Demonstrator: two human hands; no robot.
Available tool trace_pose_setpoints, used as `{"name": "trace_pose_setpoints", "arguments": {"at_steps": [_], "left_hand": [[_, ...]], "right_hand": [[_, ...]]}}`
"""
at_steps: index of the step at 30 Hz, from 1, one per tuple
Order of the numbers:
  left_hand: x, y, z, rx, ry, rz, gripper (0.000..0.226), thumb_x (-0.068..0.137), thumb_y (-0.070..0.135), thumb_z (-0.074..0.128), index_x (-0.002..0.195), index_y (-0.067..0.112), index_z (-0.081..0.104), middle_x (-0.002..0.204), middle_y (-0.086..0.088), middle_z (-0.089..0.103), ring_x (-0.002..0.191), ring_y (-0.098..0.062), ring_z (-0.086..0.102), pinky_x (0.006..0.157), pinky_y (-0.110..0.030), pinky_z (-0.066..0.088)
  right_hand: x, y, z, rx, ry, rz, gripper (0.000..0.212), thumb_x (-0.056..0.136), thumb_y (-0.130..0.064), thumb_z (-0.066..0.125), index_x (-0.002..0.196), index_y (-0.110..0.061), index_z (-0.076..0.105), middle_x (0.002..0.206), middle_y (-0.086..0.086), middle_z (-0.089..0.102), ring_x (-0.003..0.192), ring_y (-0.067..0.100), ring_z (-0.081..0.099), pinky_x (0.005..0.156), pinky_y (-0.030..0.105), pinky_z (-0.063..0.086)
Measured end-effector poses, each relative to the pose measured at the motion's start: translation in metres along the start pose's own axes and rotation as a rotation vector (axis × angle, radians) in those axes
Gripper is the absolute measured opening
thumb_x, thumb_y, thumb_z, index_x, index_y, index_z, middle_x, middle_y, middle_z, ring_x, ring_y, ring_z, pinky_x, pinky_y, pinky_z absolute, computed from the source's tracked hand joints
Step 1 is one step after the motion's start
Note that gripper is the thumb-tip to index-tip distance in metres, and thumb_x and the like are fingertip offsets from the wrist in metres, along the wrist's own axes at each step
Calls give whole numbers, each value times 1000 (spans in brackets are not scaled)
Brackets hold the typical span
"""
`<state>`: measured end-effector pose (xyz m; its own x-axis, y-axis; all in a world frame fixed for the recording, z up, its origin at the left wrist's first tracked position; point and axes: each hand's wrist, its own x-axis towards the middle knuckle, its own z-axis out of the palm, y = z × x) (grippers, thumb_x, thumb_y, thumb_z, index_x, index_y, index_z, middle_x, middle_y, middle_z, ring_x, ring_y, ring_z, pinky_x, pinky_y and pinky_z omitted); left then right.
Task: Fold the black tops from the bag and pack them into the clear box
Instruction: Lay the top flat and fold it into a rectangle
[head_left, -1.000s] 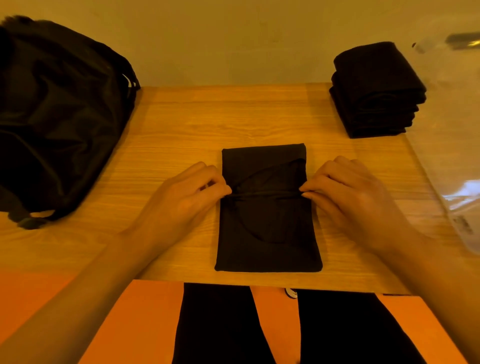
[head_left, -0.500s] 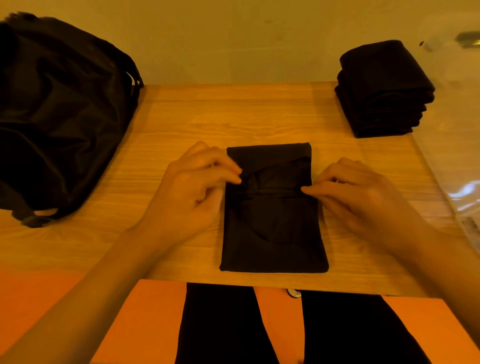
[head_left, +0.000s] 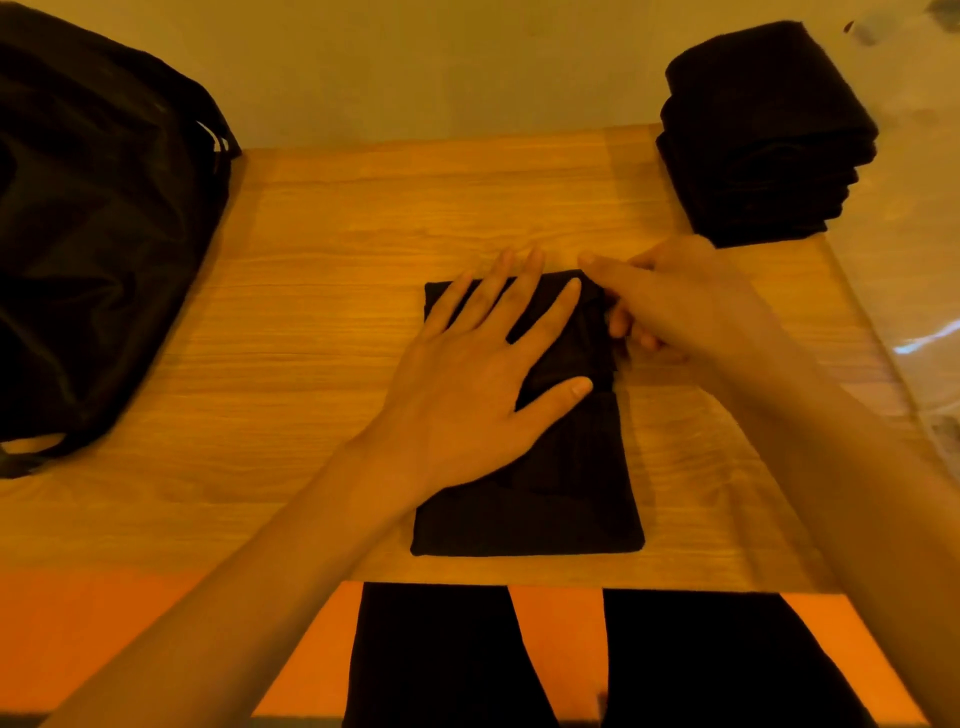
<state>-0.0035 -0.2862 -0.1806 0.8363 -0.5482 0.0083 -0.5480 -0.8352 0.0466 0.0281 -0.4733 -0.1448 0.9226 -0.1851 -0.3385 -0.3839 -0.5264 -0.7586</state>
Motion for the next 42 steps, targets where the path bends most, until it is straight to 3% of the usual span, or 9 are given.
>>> {"name": "trace_pose_setpoints", "arguments": {"at_steps": [4,11,17,23,25,27,29,31,42], "left_hand": [[0,-2,2,-15,15,-6,76,98,74,13,162,36,-3,170,-1,-10,156,-20,-15,127,-45,1],[-1,-4,0,-16,-11,21,73,96,76,10,160,44,-3,170,-3,-11,156,-27,-16,127,-46,-3],[-1,-7,-2,-23,-40,39,70,95,78,9,158,50,-2,170,-2,-15,155,-28,-19,126,-45,-7],[-10,-17,-20,-389,139,-94,71,98,68,19,161,37,11,171,5,-4,156,-10,-11,127,-36,-4],[-11,-24,-22,-347,108,-158,74,98,67,9,162,31,4,170,6,-8,154,-6,-15,127,-35,-5],[-10,-27,-16,-253,3,-164,83,94,71,-2,162,24,-5,169,4,-15,153,-7,-19,127,-35,-6],[-12,-31,-8,-172,-44,-147,91,89,76,-12,162,21,-9,169,1,-17,153,-8,-21,127,-37,-5],[-15,-36,-3,-152,-59,-163,92,87,76,-15,161,23,-12,168,3,-19,152,-7,-23,128,-38,-4],[-14,-38,2,-134,-2,-170,91,87,73,-20,162,22,-10,169,4,-14,153,-7,-19,128,-39,-1]], "right_hand": [[9,-4,-1,169,-42,94,36,92,-43,70,78,-10,64,43,-6,51,31,4,38,32,17,27],[8,-2,3,260,-27,58,27,94,-25,70,73,-10,63,53,-2,52,33,2,39,33,14,30],[3,4,10,249,12,-33,20,98,-30,66,83,-17,67,54,-7,56,36,-1,45,40,14,37],[-6,12,3,-126,330,-460,11,101,-34,57,105,-25,62,86,-14,61,75,-1,59,63,8,45],[-9,11,5,-333,305,-680,29,105,-34,46,123,-18,62,114,-7,61,104,5,58,83,13,46],[-10,9,13,-505,92,-724,53,107,-42,32,150,-15,43,155,2,41,145,17,35,118,28,28],[-12,11,22,-670,-112,-671,70,103,-56,15,161,-18,10,168,-1,2,154,11,-6,122,26,-4],[-12,21,27,-792,-162,-652,75,99,-63,4,160,-20,-8,167,-2,-15,150,7,-21,121,28,-13],[-10,29,28,-818,-109,-650,85,90,-70,-8,159,-20,-11,166,-3,-16,150,6,-21,124,31,-8]]}}
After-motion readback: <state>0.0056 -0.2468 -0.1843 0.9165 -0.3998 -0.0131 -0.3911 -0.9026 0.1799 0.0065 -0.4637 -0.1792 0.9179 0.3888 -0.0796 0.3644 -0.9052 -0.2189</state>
